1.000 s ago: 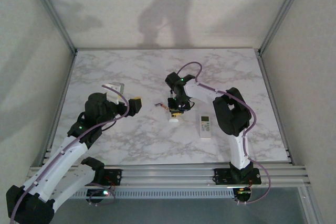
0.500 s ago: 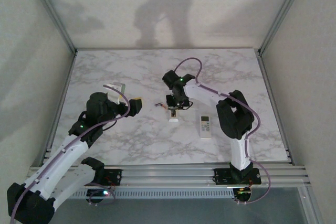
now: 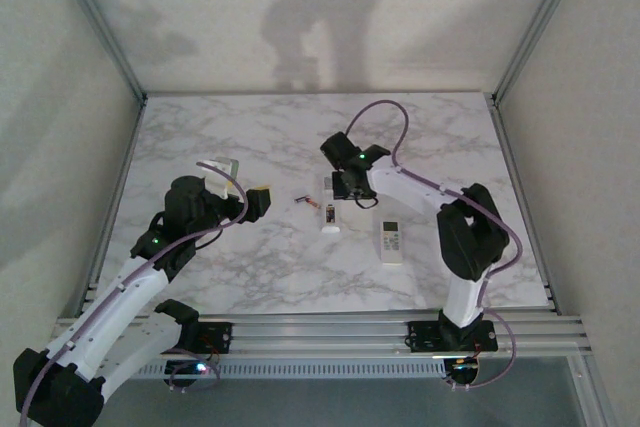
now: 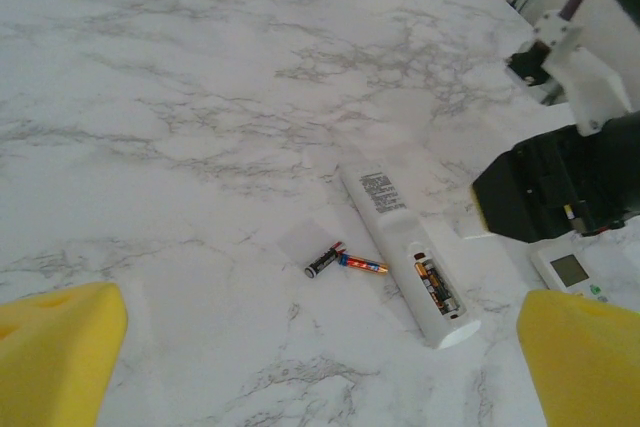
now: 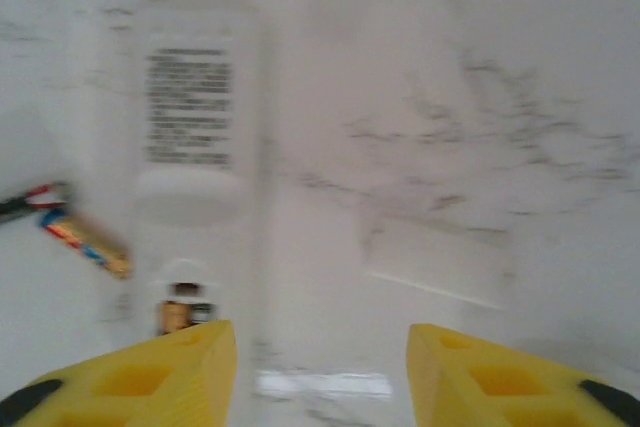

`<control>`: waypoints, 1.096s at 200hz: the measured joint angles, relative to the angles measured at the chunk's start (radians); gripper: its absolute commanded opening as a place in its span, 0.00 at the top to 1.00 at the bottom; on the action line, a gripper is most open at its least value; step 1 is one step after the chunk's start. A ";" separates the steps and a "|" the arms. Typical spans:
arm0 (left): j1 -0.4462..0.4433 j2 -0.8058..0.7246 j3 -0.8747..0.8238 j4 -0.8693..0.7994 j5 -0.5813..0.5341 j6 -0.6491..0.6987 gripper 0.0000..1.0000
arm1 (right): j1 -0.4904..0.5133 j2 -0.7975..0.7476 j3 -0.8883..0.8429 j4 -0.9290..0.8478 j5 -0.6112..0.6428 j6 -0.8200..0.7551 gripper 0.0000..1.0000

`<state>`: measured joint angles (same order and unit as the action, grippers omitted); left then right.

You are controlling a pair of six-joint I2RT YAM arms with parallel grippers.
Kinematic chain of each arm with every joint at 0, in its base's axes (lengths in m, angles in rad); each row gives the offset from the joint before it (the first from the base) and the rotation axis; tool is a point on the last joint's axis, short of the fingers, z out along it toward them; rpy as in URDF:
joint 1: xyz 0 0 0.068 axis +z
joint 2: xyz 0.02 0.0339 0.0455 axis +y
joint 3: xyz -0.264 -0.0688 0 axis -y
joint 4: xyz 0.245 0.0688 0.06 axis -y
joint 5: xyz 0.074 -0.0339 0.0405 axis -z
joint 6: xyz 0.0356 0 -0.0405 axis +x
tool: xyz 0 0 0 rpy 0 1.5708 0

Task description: Load the batteries into the remote control

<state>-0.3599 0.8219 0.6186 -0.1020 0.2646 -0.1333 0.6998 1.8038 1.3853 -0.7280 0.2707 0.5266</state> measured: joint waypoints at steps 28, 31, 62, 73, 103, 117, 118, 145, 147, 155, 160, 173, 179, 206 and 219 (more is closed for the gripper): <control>0.000 0.013 0.000 0.000 0.000 0.000 0.01 | -0.079 -0.080 -0.037 -0.019 -0.006 -0.204 0.35; 0.000 0.016 0.000 0.000 0.000 0.001 0.01 | -0.088 -0.083 -0.035 -0.027 -0.006 -0.214 0.36; 0.000 0.034 0.000 0.000 0.000 0.003 0.00 | -0.188 -0.041 0.072 -0.156 -0.029 -0.126 0.47; 0.000 0.040 0.000 0.000 0.000 0.003 0.01 | -0.222 -0.035 0.079 -0.149 -0.056 -0.032 0.45; 0.000 0.051 0.000 -0.004 0.000 0.004 0.01 | -0.246 -0.039 0.053 -0.104 -0.099 0.299 0.40; 0.000 0.053 0.000 -0.008 0.000 0.004 0.01 | -0.243 -0.039 0.025 -0.094 -0.114 0.508 0.39; 0.000 0.053 0.000 -0.008 0.000 0.004 0.01 | -0.243 -0.039 0.024 -0.094 -0.115 0.520 0.39; 0.000 0.053 0.000 -0.008 -0.005 0.007 0.00 | -0.243 -0.020 -0.008 -0.088 -0.142 0.814 0.40; 0.000 0.053 0.000 -0.008 -0.005 0.008 0.00 | -0.243 -0.016 -0.010 -0.086 -0.144 0.834 0.40; 0.000 0.053 0.000 -0.008 -0.007 0.008 0.01 | -0.243 -0.003 -0.014 -0.072 -0.151 0.893 0.40; 0.000 0.053 0.000 -0.010 -0.008 0.010 0.00 | -0.243 0.007 -0.018 -0.063 -0.156 0.925 0.40; 0.000 0.053 0.000 -0.013 -0.011 0.011 0.00 | -0.243 0.035 -0.020 -0.049 -0.173 0.996 0.41; 0.000 0.053 0.000 -0.014 -0.012 0.011 0.01 | -0.243 0.047 -0.020 -0.045 -0.181 1.023 0.41; 0.001 0.054 0.002 -0.014 -0.015 0.018 0.00 | -0.240 0.108 -0.007 -0.060 -0.216 1.130 0.44; 0.002 0.058 0.002 -0.014 -0.015 0.022 0.01 | -0.236 0.126 -0.004 -0.069 -0.223 1.169 0.44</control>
<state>-0.3580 0.8795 0.6209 -0.1165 0.2497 -0.1112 0.4641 1.9297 1.3815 -0.7967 0.0479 1.6958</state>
